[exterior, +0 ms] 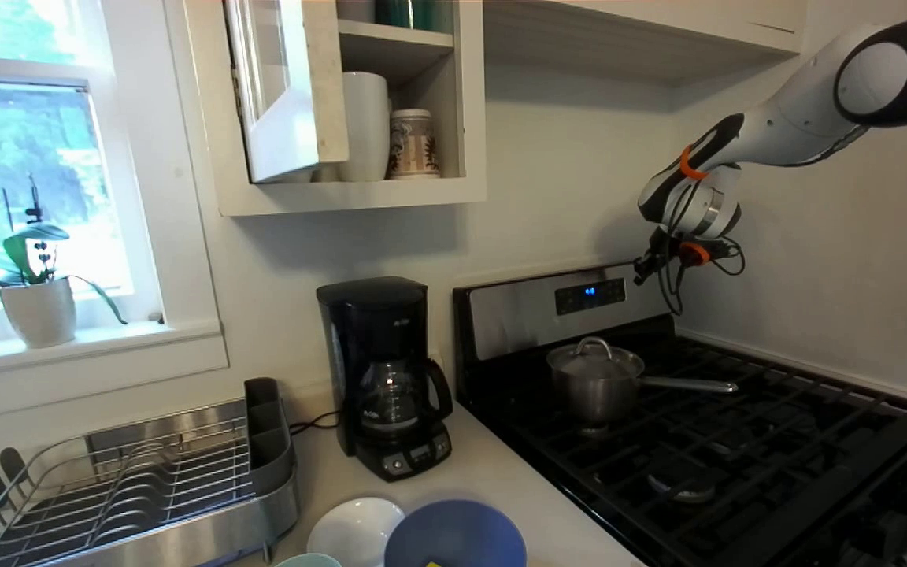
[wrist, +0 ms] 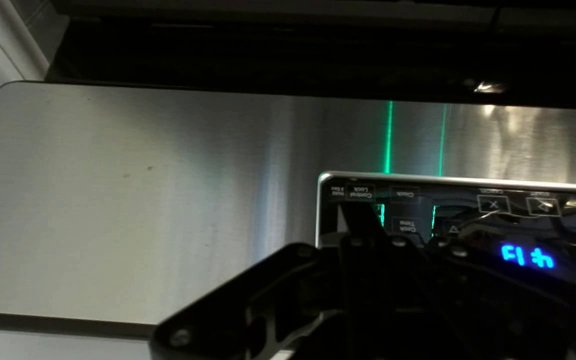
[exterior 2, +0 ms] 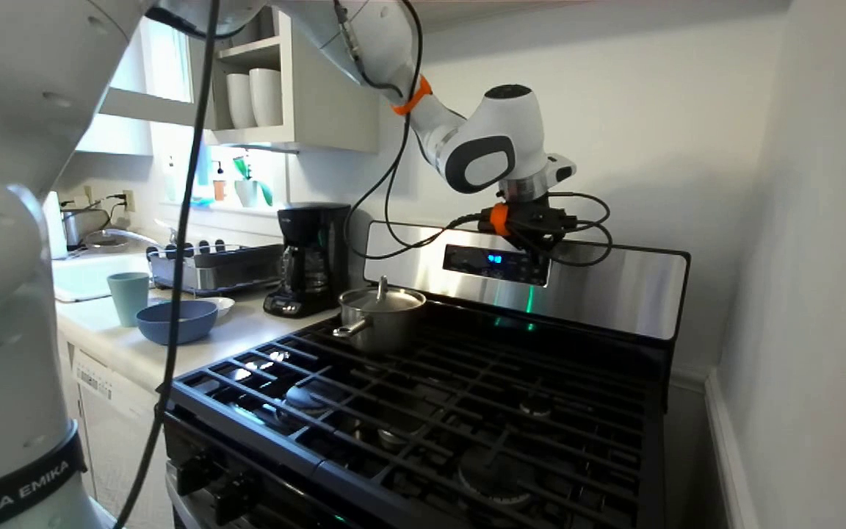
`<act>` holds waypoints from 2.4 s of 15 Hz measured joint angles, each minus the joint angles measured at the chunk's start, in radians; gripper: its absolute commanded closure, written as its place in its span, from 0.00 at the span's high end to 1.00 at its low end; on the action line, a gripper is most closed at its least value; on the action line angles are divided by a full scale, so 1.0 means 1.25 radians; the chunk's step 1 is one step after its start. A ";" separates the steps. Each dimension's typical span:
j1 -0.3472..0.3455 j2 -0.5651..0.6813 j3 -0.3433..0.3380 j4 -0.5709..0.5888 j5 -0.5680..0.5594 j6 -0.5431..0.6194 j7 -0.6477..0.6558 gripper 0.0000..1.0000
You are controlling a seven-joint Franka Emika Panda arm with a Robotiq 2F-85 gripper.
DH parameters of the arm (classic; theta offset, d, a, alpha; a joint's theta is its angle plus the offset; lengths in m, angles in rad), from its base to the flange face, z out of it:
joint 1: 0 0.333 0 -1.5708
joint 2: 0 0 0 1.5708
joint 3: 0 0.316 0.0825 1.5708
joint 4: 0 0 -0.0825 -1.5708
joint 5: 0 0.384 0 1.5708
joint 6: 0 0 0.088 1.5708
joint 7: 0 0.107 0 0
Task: Press a button on the stove
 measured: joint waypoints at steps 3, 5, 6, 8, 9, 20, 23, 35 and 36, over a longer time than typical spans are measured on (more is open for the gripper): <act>-0.017 0.049 0.019 0.057 0.007 -0.003 0.000 0.00; -0.025 0.070 0.030 0.087 0.008 -0.012 0.000 0.00; -0.039 0.076 0.049 0.098 0.000 -0.016 0.003 0.00; -0.082 0.081 0.104 0.114 -0.011 -0.020 0.006 0.00; -0.100 0.082 0.124 0.121 -0.019 -0.028 0.007 0.00; -0.172 0.117 0.195 0.162 -0.053 -0.066 0.020 0.00; -0.176 0.117 0.199 0.163 -0.054 -0.067 0.021 0.00; -0.179 0.117 0.193 0.184 -0.116 -0.130 0.063 0.00; -0.179 0.117 0.193 0.187 -0.116 -0.133 0.064 0.00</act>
